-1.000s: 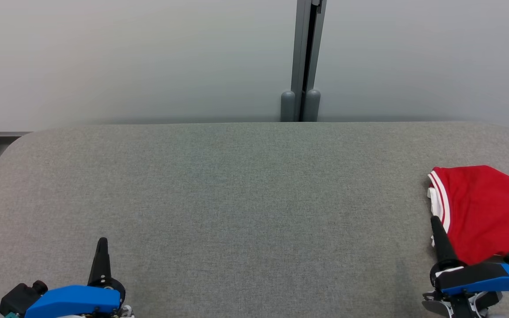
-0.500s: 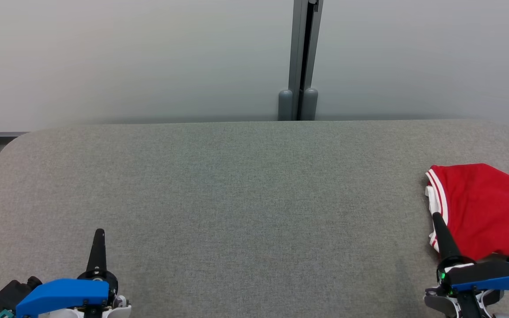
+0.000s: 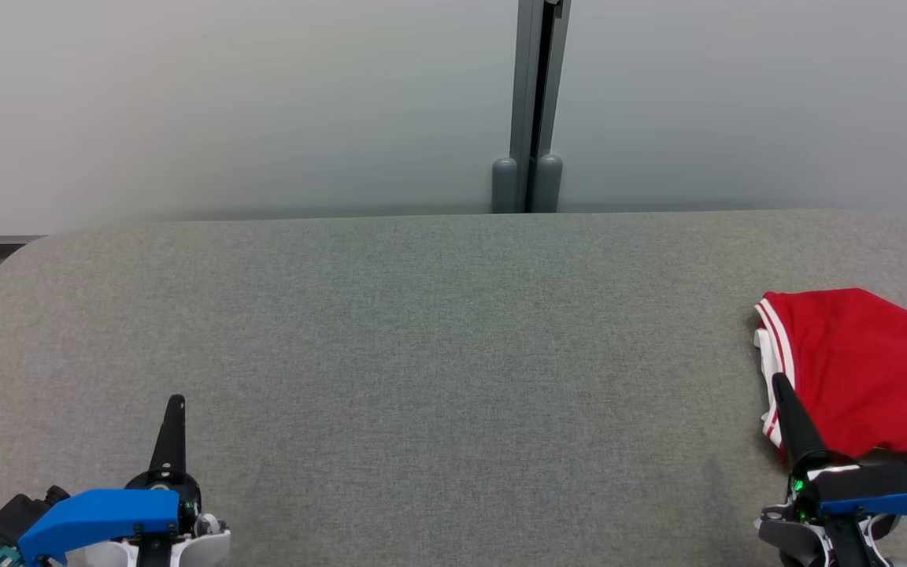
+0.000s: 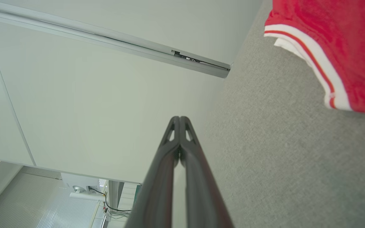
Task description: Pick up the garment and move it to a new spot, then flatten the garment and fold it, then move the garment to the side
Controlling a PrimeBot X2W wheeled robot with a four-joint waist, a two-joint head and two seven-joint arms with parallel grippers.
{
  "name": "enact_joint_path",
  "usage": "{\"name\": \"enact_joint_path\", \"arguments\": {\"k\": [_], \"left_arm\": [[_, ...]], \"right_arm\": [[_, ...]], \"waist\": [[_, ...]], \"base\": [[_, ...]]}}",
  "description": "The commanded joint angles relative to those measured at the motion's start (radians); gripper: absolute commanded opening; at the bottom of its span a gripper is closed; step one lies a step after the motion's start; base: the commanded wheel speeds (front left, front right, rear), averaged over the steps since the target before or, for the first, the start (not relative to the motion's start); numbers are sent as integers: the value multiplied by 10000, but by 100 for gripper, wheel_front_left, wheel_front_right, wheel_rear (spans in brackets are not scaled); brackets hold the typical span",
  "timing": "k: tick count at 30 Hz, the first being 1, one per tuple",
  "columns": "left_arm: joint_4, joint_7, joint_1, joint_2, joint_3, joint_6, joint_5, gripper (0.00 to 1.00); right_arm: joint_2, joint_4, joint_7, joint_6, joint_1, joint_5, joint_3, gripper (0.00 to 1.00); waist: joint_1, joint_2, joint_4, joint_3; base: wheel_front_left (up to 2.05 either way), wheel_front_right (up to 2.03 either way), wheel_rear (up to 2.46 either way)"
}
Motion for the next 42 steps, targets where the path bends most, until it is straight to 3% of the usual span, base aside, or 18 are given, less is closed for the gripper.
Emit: {"name": "enact_joint_path", "arguments": {"k": [1,36,42], "left_arm": [[-111,72,-214,5,79,-13,-186,0],[-510,737,-406,4,279,-18,-2561,0],[-503,741,-394,2,278,-18,-2548,0]], "right_arm": [[-88,-144,69,6,32,205,-28,0],[-103,-521,737,7,84,2857,-140,0],[-102,-520,740,7,85,2838,-138,0]], "waist": [[-1,-1,-5,2],[-1,-1,-176,97],[-1,-1,-179,99]], "base": [[0,0,0],[0,0,0],[0,0,0]]}}
